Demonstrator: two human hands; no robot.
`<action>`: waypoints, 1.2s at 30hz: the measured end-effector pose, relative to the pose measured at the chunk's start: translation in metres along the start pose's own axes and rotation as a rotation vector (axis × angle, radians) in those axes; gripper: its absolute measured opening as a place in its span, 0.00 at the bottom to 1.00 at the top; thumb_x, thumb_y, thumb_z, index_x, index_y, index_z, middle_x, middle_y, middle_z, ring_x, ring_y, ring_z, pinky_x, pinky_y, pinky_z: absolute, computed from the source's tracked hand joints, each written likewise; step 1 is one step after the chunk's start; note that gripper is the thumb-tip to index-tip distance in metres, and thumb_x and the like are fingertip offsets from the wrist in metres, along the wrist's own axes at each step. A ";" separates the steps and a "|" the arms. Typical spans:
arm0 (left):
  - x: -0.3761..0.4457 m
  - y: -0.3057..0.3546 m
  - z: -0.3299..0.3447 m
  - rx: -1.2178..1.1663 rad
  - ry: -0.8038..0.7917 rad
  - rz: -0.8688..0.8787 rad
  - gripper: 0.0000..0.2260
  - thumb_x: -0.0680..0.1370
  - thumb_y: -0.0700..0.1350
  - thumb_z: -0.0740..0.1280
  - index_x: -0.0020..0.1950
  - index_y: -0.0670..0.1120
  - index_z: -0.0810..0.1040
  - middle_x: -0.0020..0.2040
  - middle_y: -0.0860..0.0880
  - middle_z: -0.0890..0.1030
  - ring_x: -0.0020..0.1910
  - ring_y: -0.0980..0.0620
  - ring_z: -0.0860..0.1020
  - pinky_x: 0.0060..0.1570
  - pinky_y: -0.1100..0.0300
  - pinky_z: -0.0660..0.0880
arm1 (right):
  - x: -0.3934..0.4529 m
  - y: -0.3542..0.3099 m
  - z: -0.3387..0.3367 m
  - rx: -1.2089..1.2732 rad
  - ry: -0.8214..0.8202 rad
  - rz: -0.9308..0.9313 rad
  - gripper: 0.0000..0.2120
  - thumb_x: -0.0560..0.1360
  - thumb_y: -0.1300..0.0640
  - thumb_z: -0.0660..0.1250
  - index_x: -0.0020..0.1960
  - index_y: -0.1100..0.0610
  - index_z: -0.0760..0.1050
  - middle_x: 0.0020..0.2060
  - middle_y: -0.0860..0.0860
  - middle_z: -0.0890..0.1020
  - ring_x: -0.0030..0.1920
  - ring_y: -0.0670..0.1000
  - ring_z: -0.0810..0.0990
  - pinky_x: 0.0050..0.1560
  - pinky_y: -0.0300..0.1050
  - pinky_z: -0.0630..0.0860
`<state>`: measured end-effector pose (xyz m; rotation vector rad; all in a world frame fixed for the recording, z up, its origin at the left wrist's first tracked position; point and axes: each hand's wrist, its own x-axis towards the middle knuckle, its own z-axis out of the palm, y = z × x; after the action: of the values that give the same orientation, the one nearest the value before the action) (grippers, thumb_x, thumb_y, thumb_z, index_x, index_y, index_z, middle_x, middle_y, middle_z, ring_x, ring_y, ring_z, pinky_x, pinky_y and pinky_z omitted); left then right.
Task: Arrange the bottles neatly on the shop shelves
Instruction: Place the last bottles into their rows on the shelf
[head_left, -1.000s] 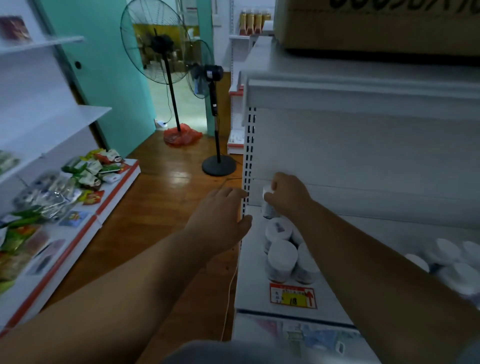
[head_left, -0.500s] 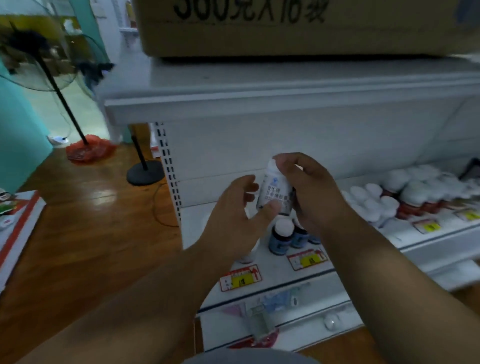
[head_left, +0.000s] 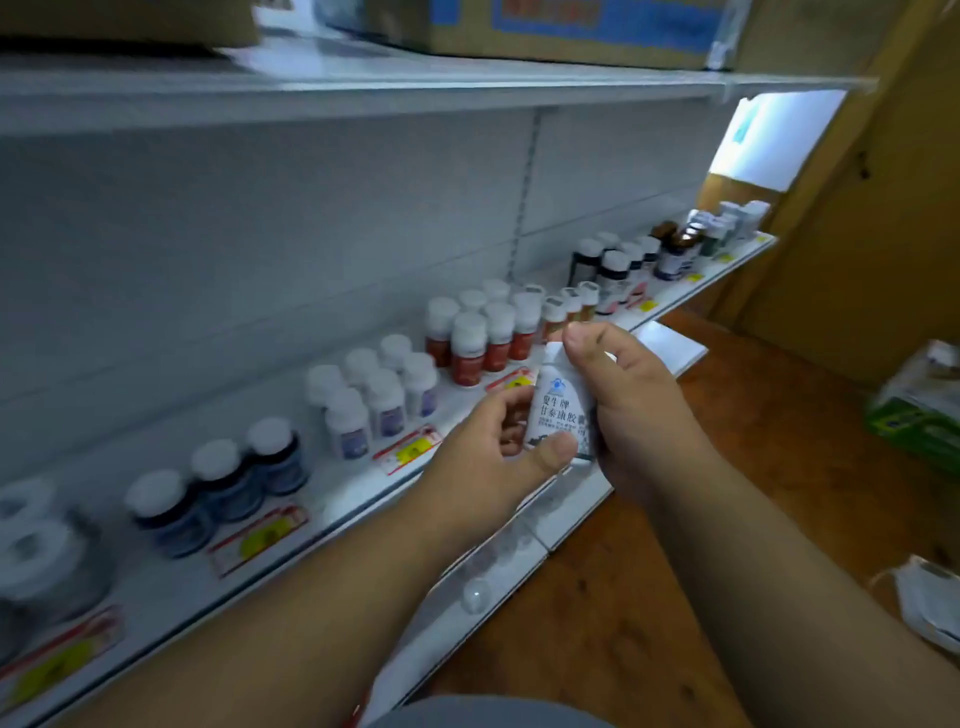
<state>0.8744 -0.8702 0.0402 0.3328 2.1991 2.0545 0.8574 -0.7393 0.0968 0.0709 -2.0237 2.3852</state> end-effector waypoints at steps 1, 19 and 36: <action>0.013 -0.002 0.026 -0.002 -0.032 0.005 0.35 0.63 0.68 0.73 0.65 0.53 0.72 0.59 0.53 0.81 0.58 0.54 0.79 0.62 0.52 0.74 | 0.004 -0.005 -0.031 -0.020 0.030 -0.007 0.11 0.70 0.47 0.70 0.43 0.54 0.75 0.37 0.56 0.77 0.40 0.57 0.76 0.45 0.62 0.76; 0.272 -0.028 0.269 0.041 -0.400 0.008 0.36 0.63 0.70 0.68 0.67 0.56 0.70 0.58 0.56 0.79 0.57 0.57 0.79 0.57 0.55 0.78 | 0.145 -0.021 -0.334 -0.232 0.375 -0.063 0.10 0.76 0.47 0.66 0.44 0.54 0.74 0.37 0.55 0.77 0.38 0.54 0.77 0.39 0.53 0.76; 0.520 -0.030 0.490 0.081 -0.669 0.065 0.38 0.65 0.70 0.70 0.70 0.53 0.68 0.60 0.57 0.78 0.58 0.58 0.78 0.58 0.55 0.77 | 0.288 -0.043 -0.603 -0.137 0.609 -0.022 0.10 0.79 0.50 0.62 0.47 0.57 0.71 0.36 0.55 0.76 0.35 0.53 0.78 0.35 0.49 0.77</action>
<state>0.4815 -0.2738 0.0071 0.9479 1.8607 1.5553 0.5551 -0.1434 0.0533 -0.5560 -1.8485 1.9153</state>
